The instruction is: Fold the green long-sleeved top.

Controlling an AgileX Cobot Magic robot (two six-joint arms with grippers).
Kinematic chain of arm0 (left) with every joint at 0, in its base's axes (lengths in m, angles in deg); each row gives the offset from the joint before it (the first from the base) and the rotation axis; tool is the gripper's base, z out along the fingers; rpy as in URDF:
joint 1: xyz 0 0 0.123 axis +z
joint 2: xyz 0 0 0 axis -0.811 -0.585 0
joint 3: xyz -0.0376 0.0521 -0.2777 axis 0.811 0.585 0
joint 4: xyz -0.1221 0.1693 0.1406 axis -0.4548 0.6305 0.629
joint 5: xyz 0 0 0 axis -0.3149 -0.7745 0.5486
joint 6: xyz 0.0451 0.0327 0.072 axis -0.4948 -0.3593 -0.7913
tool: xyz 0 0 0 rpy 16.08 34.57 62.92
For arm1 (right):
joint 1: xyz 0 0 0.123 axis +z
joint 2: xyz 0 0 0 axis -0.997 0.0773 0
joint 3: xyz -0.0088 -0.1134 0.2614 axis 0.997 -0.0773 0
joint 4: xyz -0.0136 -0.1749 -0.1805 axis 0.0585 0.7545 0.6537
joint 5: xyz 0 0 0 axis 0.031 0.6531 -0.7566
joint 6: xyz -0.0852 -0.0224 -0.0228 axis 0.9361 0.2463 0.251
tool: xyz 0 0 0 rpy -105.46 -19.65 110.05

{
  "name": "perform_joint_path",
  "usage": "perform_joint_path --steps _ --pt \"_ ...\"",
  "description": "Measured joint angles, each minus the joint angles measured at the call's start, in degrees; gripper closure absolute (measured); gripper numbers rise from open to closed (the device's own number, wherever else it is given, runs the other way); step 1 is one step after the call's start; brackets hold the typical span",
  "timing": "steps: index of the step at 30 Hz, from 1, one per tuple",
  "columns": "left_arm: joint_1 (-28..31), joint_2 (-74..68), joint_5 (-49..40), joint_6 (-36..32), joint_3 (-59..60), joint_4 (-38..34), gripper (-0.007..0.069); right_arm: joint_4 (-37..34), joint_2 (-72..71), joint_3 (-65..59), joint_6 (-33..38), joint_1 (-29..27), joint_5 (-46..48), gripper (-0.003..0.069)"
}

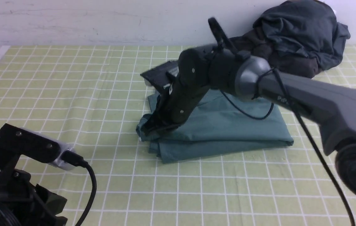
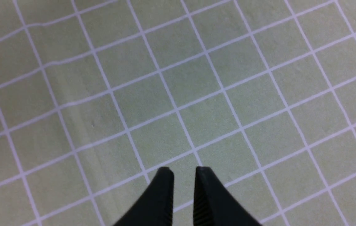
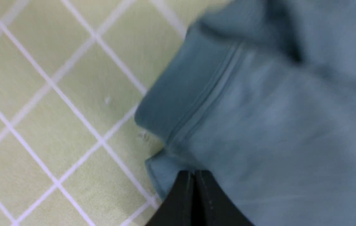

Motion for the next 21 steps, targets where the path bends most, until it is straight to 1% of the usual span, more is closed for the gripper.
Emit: perform_joint_path --steps 2,4,5,6,7,8,10,11,13,17,19,21 --pt "0.0 3.27 0.7 -0.26 0.0 0.0 0.0535 5.09 -5.55 3.89 0.31 0.0 3.96 0.067" --pt "0.0 6.0 1.25 -0.86 0.0 0.0 0.0535 7.92 -8.28 5.2 0.45 0.0 5.75 0.067" --pt "0.0 9.91 2.08 -1.96 0.0 0.0 0.0535 11.16 -12.9 6.36 0.33 -0.18 7.25 0.067" --pt "0.0 13.17 2.83 -2.75 0.14 -0.07 0.0535 12.67 -15.21 6.78 0.07 -0.42 7.84 0.067" --pt "0.0 17.35 3.8 -4.98 0.85 -0.51 0.0545 14.5 -18.68 6.89 -0.6 -0.95 8.41 0.067" --pt "0.0 20.29 4.25 -6.16 1.31 -0.95 0.0555 15.34 -20.95 6.77 -0.82 -1.51 8.68 0.067" --pt "0.0 27.56 5.35 -10.61 3.8 -2.81 0.0594 16.25 -26.64 5.25 -1.29 -3.35 9.09 0.067" --pt "0.0 28.94 5.65 -10.97 4.41 -2.99 0.0597 16.25 -27.81 4.96 -1.36 -3.77 9.09 0.067" --pt "0.0 36.71 6.74 -14.46 8.63 -5.49 0.0622 16.6 -35.94 -0.96 -1.63 -6.53 7.95 0.067" --pt "0.0 43.94 7.52 -15.72 15.14 -8.31 0.0627 17.56 -47.29 -14.9 -2.82 -9.66 -1.85 0.067" --pt "0.0 46.45 7.52 -15.91 17.68 -10.11 0.0628 18.4 -54.1 -24.27 -3.73 -10.91 -9.87 0.067" --pt "0.0 47.61 7.57 -15.93 18.84 -12.57 0.0628 19.08 -62.37 -35.06 -4.07 -11.39 -20.07 0.067"
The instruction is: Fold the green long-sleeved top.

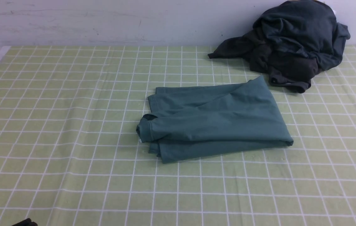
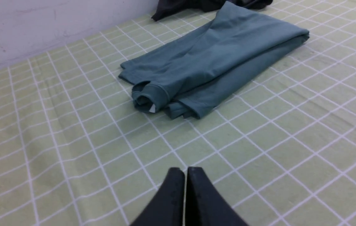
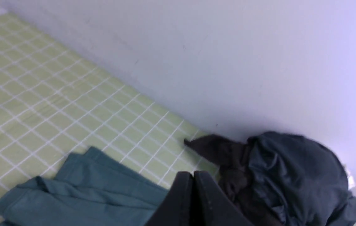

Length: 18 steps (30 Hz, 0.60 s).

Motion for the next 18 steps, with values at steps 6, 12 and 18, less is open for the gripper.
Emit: perform_joint_path --steps 6,12,18 --pt "0.0 0.13 0.19 0.0 0.12 -1.46 0.0628 0.64 -16.11 -23.8 -0.05 0.0 -18.6 0.067" --pt "0.0 0.13 0.19 0.0 0.12 -1.46 0.0628 -1.77 -31.07 -51.1 -8.19 0.0 -28.19 0.067" --pt "0.0 0.13 0.19 0.0 0.12 -1.5 0.0628 -6.85 -32.52 -67.63 -18.23 0.0 -32.01 0.067"
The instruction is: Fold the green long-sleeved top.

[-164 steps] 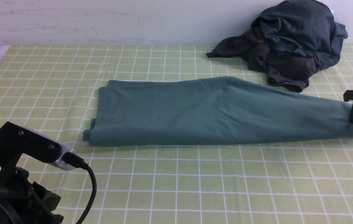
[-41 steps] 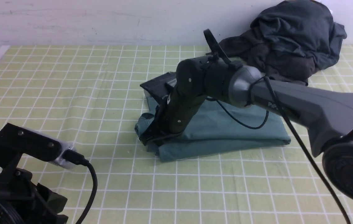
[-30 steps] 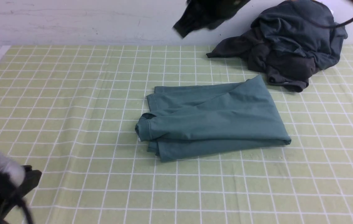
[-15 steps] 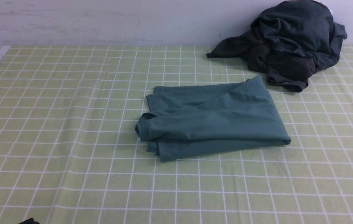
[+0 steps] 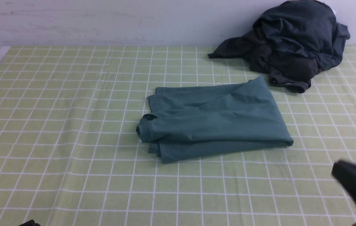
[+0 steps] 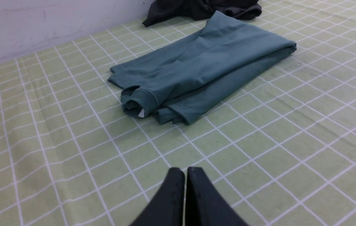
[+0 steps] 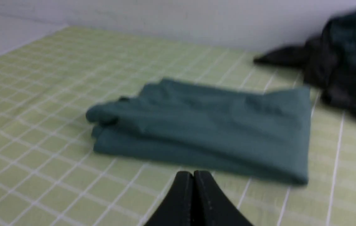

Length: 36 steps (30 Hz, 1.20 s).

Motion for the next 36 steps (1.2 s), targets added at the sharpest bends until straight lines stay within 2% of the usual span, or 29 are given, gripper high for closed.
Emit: perform_joint_path --steps 5,9,15,18,20,24,27,29,30,32,36 --pt "0.0 0.0 0.0 0.0 0.0 0.0 0.0627 -0.87 0.0 -9.13 -4.15 0.0 -2.51 0.067" --pt "0.0 0.0 0.0 0.0 0.0 -0.11 0.0627 -0.87 0.0 -12.5 -4.02 0.0 -2.64 0.067" --pt "0.0 0.0 0.0 0.21 0.0 -0.18 0.0627 -0.92 -1.78 -14.68 -3.41 0.0 0.79 0.067" --pt "0.0 0.11 0.0 0.32 0.0 -0.23 0.0627 -1.0 -9.58 -14.68 -4.46 -1.49 4.59 0.067" --pt "0.0 0.11 0.0 0.39 0.0 -0.29 0.0627 -1.0 -18.19 -14.68 -5.27 -4.35 9.39 0.067" --pt "0.0 0.11 0.0 0.45 0.0 -0.34 0.0627 -0.93 -27.34 -14.68 -5.02 -9.98 11.92 0.067" --pt "0.0 0.11 0.0 0.45 0.0 -0.34 0.0627 -0.93 -32.84 -14.68 1.0 -19.95 11.75 0.067" --pt "0.0 0.11 0.0 0.45 0.0 -0.4 0.0627 -1.19 -33.01 -14.68 3.05 -22.32 11.63 0.067" --pt "0.0 0.11 0.0 0.45 0.0 -0.34 0.0627 -2.21 -33.21 -14.68 6.3 -25.46 11.6 0.067" --pt "0.0 0.11 0.0 0.45 0.0 -0.41 0.0627 -4.11 -33.21 -14.68 9.77 -27.77 11.6 0.067" --pt "0.0 0.11 0.0 0.45 0.0 -0.41 0.0627 -6.3 -33.21 -14.68 16.03 -28.51 12.0 0.067"
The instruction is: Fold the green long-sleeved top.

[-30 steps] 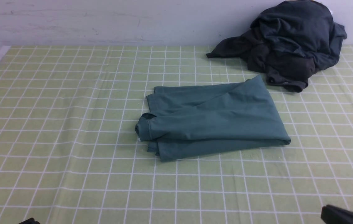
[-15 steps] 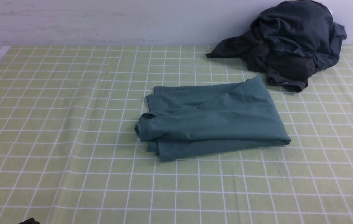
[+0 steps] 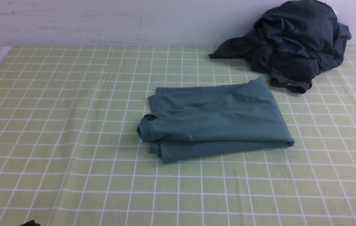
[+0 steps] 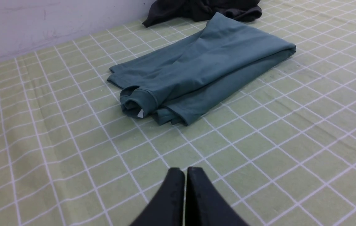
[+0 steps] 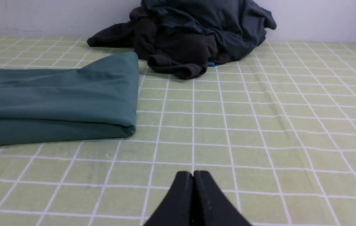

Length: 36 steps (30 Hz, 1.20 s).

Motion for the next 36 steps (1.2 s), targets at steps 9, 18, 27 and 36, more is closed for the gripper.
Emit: perform_joint_path --steps 9,18,27,36 --pt "0.0 0.0 0.0 0.0 0.05 0.0 0.0627 -0.49 0.0 0.05 3.0 -0.06 0.48 0.067" --pt "0.0 0.0 0.0 0.0 0.05 0.0 0.0627 -0.54 0.0 0.05 3.04 -0.06 0.51 0.067" --pt "0.0 0.34 0.59 0.0 0.68 -0.22 0.0627 -0.59 0.0 0.05 3.04 -0.06 0.55 0.0671" --pt "1.31 4.82 13.14 8.18 11.45 14.13 0.0627 -0.59 0.0 0.05 3.04 -0.06 0.58 0.0671"
